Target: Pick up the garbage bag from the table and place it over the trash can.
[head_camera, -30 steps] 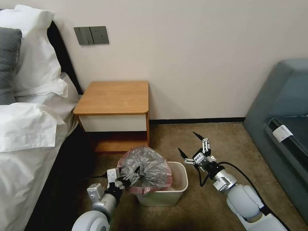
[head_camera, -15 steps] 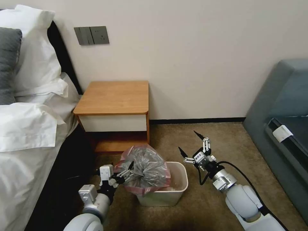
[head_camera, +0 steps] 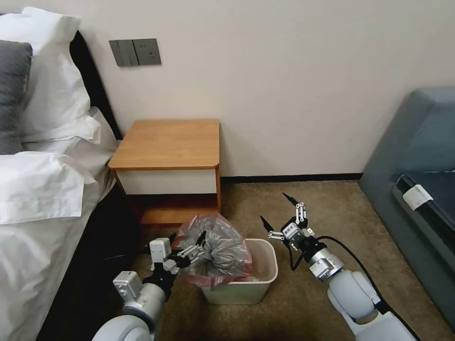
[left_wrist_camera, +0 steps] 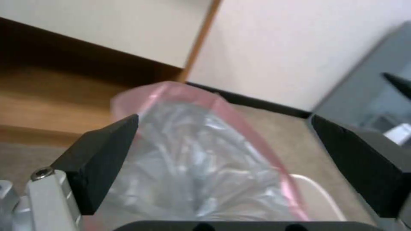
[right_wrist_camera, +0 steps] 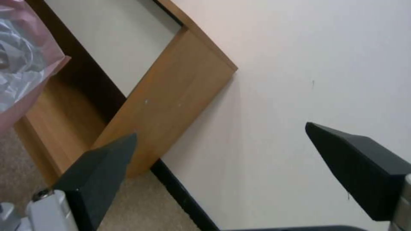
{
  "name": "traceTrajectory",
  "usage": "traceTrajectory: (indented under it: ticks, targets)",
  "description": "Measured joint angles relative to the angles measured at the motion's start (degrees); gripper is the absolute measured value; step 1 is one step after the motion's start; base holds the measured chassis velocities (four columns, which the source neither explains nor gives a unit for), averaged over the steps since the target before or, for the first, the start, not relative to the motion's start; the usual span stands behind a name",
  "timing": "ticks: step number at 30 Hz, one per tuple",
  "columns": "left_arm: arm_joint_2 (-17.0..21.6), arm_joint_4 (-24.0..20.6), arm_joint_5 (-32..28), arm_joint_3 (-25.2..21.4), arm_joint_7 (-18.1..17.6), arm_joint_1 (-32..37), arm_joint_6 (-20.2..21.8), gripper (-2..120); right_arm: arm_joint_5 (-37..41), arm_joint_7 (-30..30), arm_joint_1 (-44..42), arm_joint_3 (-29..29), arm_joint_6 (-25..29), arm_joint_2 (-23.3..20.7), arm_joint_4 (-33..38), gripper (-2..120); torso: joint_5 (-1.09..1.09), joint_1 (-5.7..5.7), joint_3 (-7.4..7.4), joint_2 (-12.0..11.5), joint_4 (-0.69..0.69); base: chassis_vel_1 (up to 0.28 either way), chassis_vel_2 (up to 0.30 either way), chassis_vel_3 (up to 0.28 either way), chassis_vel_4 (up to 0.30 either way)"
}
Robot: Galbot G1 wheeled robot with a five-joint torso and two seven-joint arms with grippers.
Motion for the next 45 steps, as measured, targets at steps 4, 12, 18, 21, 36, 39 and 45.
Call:
traceTrajectory:
  ticks: [4, 12, 18, 21, 36, 39, 45]
  targets:
    - [0.1, 1.3, -1.0, 0.4, 1.3, -0.3, -0.2, 100, -0.1, 0.0, 0.0, 0.0, -0.2, -0.2, 0.2, 100, 0.01, 0.0, 0.0, 0.0, 0.0, 0.0, 0.0, 0.0, 0.0]
    - [-0.7, 8.3, -1.5, 0.4, 0.6, -2.9, 0.2, 100, -0.4, -0.1, -0.5, -0.1, -0.4, -0.3, 0.9, 100, 0.0, 0.0, 0.0, 0.0, 0.0, 0.0, 0.0, 0.0, 0.0]
    - [-2.2, 10.8, -1.7, -0.2, -2.0, -5.3, 2.5, 100, -0.5, 0.0, -1.5, 0.6, -0.2, -0.5, 1.2, 100, 0.0, 0.0, 0.0, 0.0, 0.0, 0.0, 0.0, 0.0, 0.0]
    - [-2.2, 10.8, -1.7, -0.6, -3.4, -5.8, 4.5, 100, -0.5, 0.1, -1.7, 1.1, 0.0, -0.7, 1.2, 100, 0.0, 0.0, 0.0, 0.0, 0.0, 0.0, 0.0, 0.0, 0.0]
    - [-0.8, 13.8, 1.3, -0.9, -1.7, -8.8, 12.8, 91, -0.1, 1.2, -2.7, 2.6, 0.4, -0.9, 2.1, 100, 0.0, 0.0, 0.0, 0.0, 0.0, 0.0, 0.0, 0.0, 0.0]
    - [-0.7, 13.9, 2.0, -0.9, -2.0, -8.7, 12.9, 91, -0.1, 1.3, -2.9, 2.9, 0.4, -1.0, 2.2, 100, 0.0, 0.0, 0.0, 0.0, 0.0, 0.0, 0.0, 0.0, 0.0]
    - [-0.5, 14.2, 3.0, -1.4, -3.0, -8.5, 13.5, 89, 0.0, 1.5, -3.0, 3.1, 0.6, -1.0, 2.2, 100, 0.0, 0.0, 0.0, 0.0, 0.0, 0.0, 0.0, 0.0, 0.0]
